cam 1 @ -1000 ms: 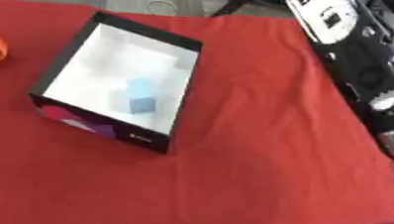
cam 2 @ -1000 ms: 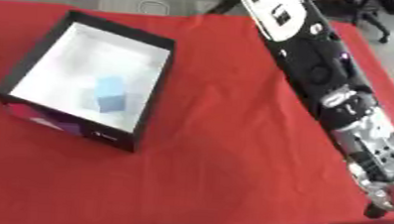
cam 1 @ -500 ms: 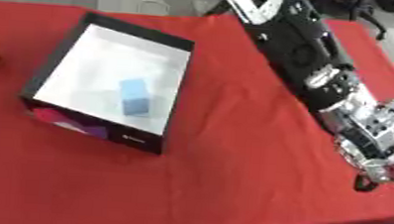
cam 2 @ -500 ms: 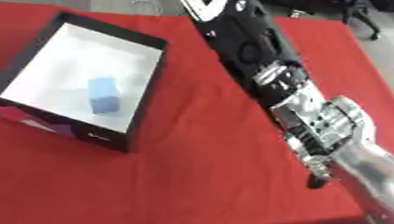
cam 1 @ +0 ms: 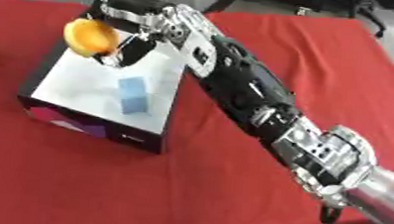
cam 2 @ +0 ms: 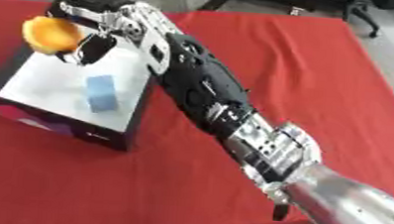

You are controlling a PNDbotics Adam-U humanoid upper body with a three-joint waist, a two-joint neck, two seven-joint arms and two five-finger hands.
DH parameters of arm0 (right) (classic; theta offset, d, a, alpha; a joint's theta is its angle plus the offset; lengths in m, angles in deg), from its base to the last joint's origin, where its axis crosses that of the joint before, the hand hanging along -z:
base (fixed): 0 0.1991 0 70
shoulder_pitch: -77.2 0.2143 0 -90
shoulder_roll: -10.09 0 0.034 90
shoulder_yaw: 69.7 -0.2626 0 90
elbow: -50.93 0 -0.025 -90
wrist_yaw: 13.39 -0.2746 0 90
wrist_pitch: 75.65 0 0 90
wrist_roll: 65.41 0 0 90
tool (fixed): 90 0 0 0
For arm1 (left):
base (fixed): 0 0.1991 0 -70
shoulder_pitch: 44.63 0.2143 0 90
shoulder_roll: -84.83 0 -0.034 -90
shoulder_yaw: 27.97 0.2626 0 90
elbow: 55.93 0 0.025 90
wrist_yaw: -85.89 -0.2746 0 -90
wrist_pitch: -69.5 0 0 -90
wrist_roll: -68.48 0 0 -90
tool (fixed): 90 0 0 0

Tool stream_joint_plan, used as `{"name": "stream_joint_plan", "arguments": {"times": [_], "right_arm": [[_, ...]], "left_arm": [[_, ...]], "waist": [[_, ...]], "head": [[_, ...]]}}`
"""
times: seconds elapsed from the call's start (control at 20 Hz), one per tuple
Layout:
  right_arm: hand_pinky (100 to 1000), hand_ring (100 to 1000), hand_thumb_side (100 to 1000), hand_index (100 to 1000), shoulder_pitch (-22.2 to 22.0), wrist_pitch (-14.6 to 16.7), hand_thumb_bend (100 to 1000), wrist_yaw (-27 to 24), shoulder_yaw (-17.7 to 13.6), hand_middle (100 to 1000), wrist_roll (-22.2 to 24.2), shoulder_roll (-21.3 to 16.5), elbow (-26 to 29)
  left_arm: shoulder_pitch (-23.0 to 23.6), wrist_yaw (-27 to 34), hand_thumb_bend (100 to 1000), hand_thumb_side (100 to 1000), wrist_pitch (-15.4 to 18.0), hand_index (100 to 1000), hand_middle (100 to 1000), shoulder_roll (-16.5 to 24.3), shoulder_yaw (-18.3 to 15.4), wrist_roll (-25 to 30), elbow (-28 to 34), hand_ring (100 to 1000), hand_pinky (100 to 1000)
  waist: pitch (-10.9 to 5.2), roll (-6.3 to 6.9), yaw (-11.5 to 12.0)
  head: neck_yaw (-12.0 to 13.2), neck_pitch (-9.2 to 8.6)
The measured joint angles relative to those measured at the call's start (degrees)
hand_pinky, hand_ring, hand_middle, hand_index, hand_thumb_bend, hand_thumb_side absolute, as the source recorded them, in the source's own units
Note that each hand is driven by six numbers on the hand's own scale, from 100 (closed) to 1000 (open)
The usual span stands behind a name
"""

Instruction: Pick up objects on the table and place them in the box.

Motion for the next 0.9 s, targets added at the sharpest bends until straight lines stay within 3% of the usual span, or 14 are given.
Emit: {"name": "stream_joint_plan", "arguments": {"times": [0.4,0.5,0.55,0.65,0.75,0.9], "right_arm": [[814,697,260,608,-2.12,1.55,180,4.46,0.01,515,-0.71,0.58,-2.48],[836,743,299,657,-2.3,1.78,224,5.37,0.0,573,-0.93,0.59,-2.85],[875,816,330,762,-2.38,1.83,301,5.8,-0.01,681,-0.96,0.6,-3.03],[929,895,294,857,-2.56,2.17,365,6.36,-0.01,775,-0.62,0.61,-3.24],[961,933,240,892,-2.56,2.78,385,6.57,-0.07,813,0.01,0.67,-3.25],[982,955,345,913,-2.55,3.27,390,6.57,-0.58,837,0.61,0.75,-3.23]], "left_arm": [[0.06,0.0,214,669,-0.13,858,754,0.0,0.01,0.14,0.0,743,863],[0.1,-0.02,214,670,-0.16,858,754,0.0,0.01,0.17,0.0,743,863],[0.11,-0.02,215,671,-0.17,858,754,0.0,0.01,0.19,0.0,743,863],[0.17,-0.02,215,671,-0.19,859,754,0.0,0.01,0.21,0.0,743,863],[0.29,-0.02,217,671,-0.21,859,755,-0.01,0.01,0.22,0.0,744,863],[0.49,-0.02,219,671,-0.21,860,755,-0.01,0.02,0.23,-0.01,744,863]], "waist": [[0.21,0.0,0.15],[0.21,0.0,0.21],[0.21,0.0,0.25],[0.21,0.0,0.27],[0.21,0.0,0.29],[0.21,0.0,0.3]], "head": [[-0.21,0.0],[-0.25,0.0],[-0.25,0.0],[-0.26,0.0],[-0.28,0.0],[-0.31,0.0]]}}
